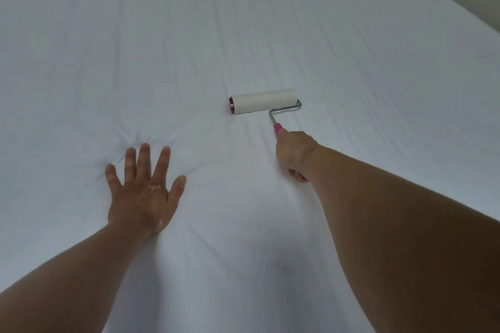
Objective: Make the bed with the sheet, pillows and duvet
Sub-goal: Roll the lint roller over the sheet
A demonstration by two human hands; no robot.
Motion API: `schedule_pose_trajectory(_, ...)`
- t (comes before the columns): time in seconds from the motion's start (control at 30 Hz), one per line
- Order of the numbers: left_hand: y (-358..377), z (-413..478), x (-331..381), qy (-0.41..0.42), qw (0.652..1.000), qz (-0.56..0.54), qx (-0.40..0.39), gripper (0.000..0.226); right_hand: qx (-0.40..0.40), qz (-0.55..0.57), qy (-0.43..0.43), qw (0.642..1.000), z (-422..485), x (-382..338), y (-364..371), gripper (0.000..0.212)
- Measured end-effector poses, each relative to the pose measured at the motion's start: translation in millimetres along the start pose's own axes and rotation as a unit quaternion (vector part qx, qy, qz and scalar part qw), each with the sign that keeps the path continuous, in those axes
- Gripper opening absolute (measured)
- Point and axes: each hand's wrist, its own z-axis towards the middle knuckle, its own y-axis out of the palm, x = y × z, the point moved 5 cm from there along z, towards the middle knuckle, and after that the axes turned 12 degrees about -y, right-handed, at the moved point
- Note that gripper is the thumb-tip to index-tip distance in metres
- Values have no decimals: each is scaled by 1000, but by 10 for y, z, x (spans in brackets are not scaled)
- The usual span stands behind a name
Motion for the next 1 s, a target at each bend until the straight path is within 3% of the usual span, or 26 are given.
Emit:
schedule_pose_trajectory(0.43, -124, -445, 22, -1, 1000, -5, -13, 79, -30, -86, -33, 995, -1521, 976, 803, 72)
schedule_pose_trajectory(1.0, -54, -1762, 48, 31, 997, 23, -60, 77, -47, -118, -28, 992, -3276, 1749, 1459, 71)
